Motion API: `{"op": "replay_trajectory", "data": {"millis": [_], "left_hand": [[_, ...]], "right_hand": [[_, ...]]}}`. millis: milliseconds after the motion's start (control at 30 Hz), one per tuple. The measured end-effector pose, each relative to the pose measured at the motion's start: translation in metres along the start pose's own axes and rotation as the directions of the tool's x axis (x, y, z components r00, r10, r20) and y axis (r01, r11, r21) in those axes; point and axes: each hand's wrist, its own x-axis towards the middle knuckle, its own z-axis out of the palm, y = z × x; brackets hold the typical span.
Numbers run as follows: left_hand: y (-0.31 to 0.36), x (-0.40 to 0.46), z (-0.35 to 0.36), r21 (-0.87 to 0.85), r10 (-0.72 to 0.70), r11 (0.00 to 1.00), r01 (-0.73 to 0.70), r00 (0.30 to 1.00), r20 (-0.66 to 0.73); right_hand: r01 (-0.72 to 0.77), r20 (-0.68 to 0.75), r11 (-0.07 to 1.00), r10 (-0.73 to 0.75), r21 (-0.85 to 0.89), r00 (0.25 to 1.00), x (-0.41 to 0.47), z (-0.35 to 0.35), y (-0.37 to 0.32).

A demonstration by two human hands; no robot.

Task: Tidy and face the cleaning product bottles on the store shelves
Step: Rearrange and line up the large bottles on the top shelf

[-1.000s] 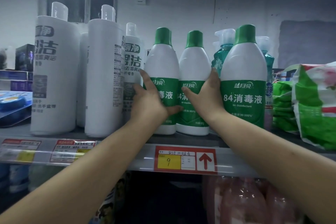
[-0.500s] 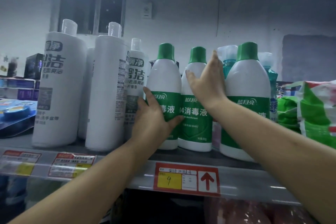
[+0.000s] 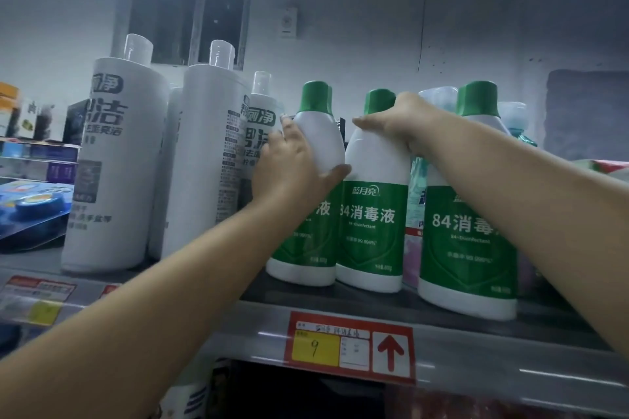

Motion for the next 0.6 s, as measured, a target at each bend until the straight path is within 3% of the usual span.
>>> {"op": "replay_trajectory", "data": {"millis": [267,600], "left_hand": [[0.012,0.017,-0.001,-0.002,-0.049,0.999,0.049,0.998,0.046],[0.011,0.023,0.028,-0.039,-0.064,0.997,0.063,0.998,-0.014]], "right_hand": [[-0.025,-0.037,0.979,0.033,0.201,0.999,0.007,0.005,0.007],[-0.04,-0.146,0.992,0.057,0.12,0.988,0.022,0.014,0.01]]}}
